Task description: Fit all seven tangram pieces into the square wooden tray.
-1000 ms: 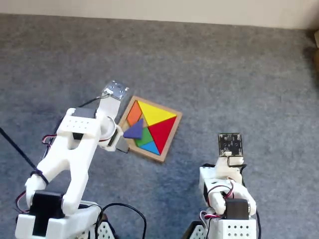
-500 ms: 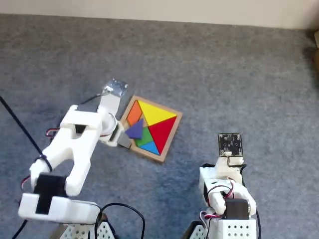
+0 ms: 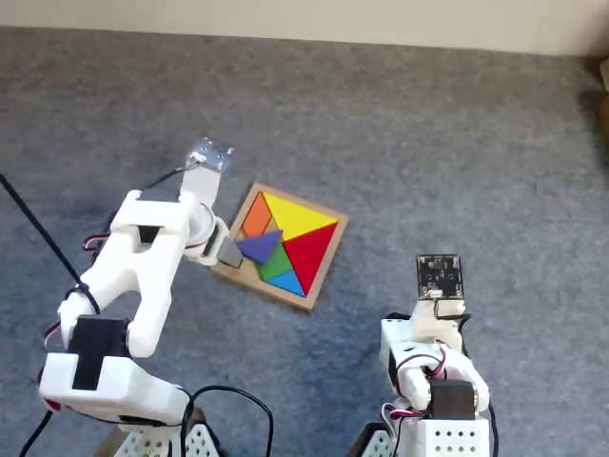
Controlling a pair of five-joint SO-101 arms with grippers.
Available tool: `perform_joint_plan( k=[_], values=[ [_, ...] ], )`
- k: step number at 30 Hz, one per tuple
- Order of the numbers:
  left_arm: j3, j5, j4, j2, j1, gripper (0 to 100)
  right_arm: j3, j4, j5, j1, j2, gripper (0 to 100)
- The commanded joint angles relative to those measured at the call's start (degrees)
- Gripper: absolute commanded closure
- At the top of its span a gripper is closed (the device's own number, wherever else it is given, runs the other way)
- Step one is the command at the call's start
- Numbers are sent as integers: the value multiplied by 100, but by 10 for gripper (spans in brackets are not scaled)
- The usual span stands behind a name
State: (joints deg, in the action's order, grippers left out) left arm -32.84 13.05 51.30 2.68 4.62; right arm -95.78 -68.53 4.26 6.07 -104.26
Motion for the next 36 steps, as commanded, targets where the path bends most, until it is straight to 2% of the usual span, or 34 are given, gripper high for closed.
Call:
perform_joint_plan(
  k=[1,7,12,20,30,36],
  values=[
    [365,-44,35,-611,259,681,-629,22,-26,-75,-31,993],
    [347,-53,686,-1578,4,681,-629,22,-26,-75,-31,993],
    [382,-730,703,-1789,-321,681,-629,22,-26,-75,-31,993],
    [505,-1486,-255,-919,-866,681,-629,22,-26,-75,-31,993],
    [1095,-2057,-308,127,-875,681,-629,22,-26,-75,-31,993],
    [1305,-2084,-281,620,-875,680,-629,22,-26,-75,-31,993]
  ],
)
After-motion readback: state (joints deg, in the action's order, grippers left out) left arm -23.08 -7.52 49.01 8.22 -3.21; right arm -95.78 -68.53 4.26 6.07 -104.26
